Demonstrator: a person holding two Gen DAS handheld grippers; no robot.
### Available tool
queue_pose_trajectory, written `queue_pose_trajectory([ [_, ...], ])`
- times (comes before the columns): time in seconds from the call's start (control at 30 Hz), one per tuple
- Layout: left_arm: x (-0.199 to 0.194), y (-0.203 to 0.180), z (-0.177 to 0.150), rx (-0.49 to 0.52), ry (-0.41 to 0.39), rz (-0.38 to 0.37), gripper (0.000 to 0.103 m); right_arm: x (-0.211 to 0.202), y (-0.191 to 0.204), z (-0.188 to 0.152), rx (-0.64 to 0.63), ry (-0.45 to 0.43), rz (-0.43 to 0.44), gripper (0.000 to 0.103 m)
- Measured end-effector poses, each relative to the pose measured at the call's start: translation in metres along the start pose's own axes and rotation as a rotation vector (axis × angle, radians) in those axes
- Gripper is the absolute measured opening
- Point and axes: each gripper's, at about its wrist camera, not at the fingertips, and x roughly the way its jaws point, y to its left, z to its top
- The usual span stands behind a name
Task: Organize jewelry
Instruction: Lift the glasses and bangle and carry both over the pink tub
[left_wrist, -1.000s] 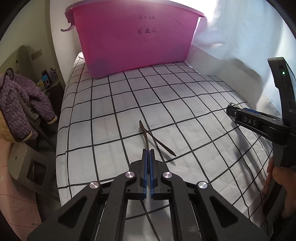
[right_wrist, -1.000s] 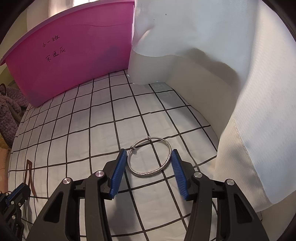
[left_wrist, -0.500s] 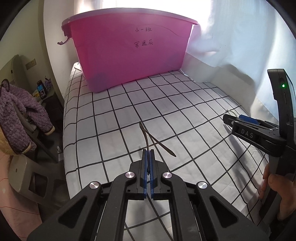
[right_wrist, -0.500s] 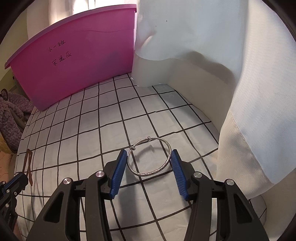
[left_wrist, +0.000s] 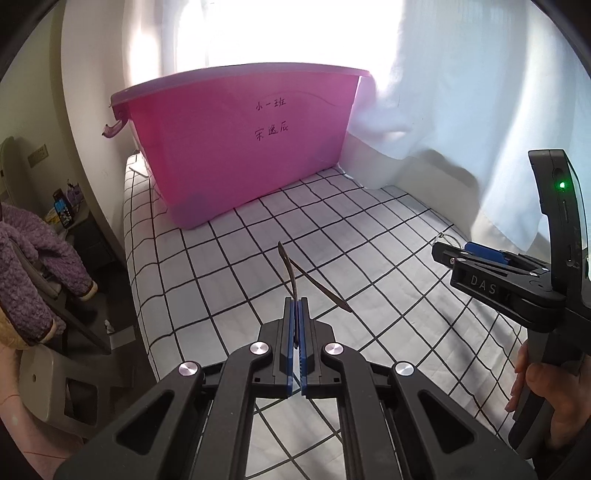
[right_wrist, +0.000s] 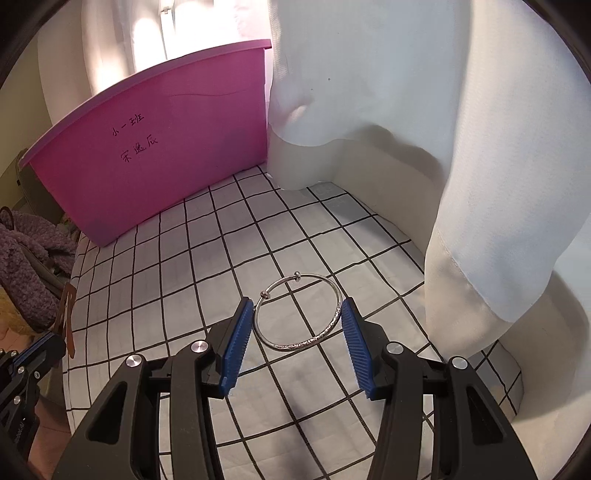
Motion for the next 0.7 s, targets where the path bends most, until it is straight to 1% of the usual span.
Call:
queue_pose_trajectory([
  [0.17,-0.019,0.015,0.024,0.046,-0.019,-0.069,0.003,-0.029,0.012,0.003,0.069,-0.011,-0.014,0.048],
  [0.33,-0.039,0.033,0.054,0.106,-0.062,-0.143,0.003,-0.054,0.032,0.008,0.122,-0.03,-0.07,0.048],
  [0.43,-0.05,0.044,0.073,0.13,-0.079,-0.179,0.003,-0.067,0.044,0.013,0.158,-0.043,-0.086,0.048],
  [0.53,-0.061,0.054,0.091,0.14,-0.092,-0.192,0.003,-0.08,0.056,0.021,0.173,-0.063,-0.092,0.048],
  [0.63,-0.072,0.056,0.106,0.148,-0.103,-0.201,0.003,-0.094,0.064,0.032,0.185,-0.083,-0.072,0.048],
  [0.7,-0.078,0.055,0.115,0.158,-0.121,-0.207,0.003,-0.104,0.07,0.04,0.166,-0.107,-0.059,0.048],
])
